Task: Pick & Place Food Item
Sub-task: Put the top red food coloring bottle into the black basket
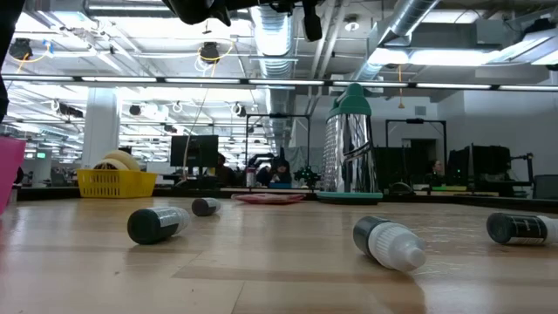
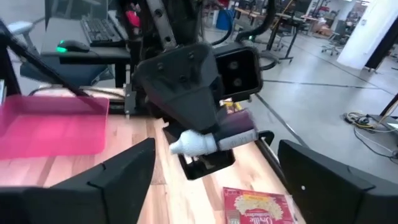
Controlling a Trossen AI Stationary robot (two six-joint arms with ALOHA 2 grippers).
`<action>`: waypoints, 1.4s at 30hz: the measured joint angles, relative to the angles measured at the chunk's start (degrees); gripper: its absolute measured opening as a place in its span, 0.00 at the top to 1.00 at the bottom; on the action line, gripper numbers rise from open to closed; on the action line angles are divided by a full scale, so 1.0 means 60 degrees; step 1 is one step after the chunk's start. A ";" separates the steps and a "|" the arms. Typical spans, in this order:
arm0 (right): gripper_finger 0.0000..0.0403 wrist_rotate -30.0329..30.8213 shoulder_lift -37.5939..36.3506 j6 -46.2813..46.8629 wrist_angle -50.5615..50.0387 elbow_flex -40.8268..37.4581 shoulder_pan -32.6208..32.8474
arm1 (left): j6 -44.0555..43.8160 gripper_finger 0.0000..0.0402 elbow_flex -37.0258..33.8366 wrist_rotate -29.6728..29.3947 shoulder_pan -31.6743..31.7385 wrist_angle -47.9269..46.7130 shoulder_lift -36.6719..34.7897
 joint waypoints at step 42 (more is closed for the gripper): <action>0.12 -0.0846 0.0551 -0.0860 0.0856 0.0002 -0.0478 | -0.0582 0.85 -0.0007 0.0306 -0.0182 -0.0022 -0.0015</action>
